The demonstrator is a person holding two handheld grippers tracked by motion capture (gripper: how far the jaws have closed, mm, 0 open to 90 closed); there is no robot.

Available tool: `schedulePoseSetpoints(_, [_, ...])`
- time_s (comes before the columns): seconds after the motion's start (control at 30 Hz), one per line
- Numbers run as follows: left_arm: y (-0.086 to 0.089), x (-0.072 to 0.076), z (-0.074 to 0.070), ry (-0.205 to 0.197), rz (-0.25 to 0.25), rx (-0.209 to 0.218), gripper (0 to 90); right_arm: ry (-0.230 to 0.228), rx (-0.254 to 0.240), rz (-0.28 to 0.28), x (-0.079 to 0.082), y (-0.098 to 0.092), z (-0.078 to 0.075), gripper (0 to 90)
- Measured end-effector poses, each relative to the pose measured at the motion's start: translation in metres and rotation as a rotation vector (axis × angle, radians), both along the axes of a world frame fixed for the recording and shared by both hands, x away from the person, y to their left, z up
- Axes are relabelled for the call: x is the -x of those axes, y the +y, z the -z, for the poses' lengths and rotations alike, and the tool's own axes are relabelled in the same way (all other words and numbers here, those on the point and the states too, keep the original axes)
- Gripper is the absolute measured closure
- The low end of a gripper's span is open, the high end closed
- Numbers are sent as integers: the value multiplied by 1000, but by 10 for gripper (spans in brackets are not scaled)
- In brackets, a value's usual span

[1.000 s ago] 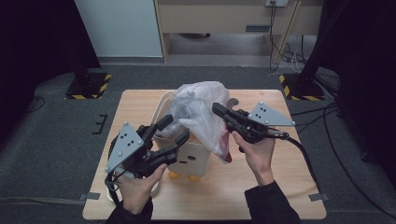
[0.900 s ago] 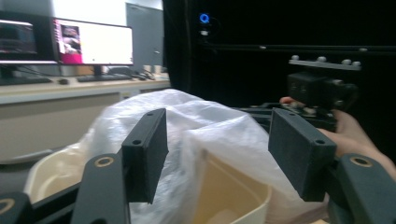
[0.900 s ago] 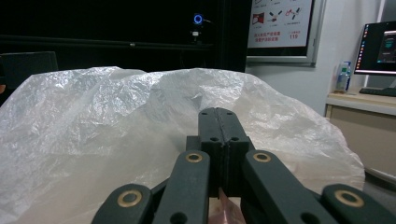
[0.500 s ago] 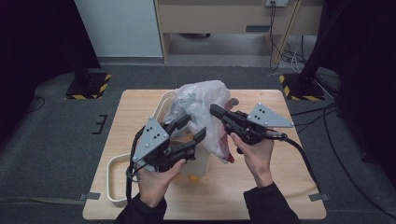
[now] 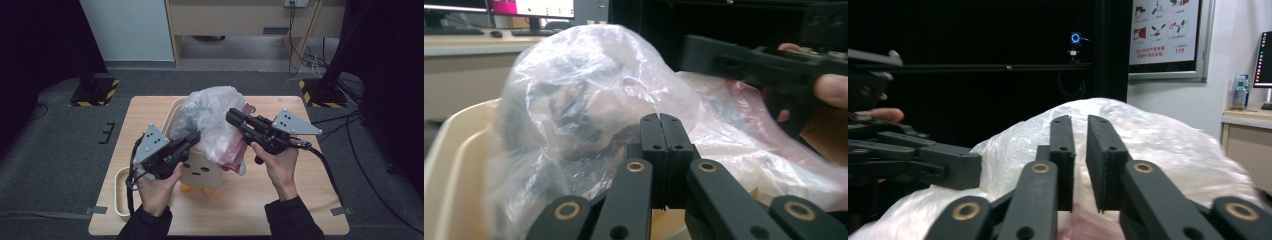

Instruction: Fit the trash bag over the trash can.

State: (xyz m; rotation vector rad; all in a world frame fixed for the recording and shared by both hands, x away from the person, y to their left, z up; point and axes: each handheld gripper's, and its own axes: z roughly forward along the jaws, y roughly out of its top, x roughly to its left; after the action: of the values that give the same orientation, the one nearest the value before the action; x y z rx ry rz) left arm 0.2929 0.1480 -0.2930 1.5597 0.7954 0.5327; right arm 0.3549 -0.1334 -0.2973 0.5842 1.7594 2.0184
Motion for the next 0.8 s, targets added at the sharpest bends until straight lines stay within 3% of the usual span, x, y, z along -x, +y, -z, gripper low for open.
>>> schedulePoseSetpoints(0.27, [35,-5,9,28,-35,77,900,11,-6,-29,4,-7,-5,647])
schedulePoseSetpoints(0.5, [42,-11,14,42,-40,91,884,30,44,-66,5,0,2,575])
schedulePoseSetpoints(0.67, [44,-9,13,13,-36,103,711,45,87,-83,4,9,10,654])
schedulePoseSetpoints(0.8, [50,0,8,-26,-42,131,575,56,96,-103,3,13,14,793])
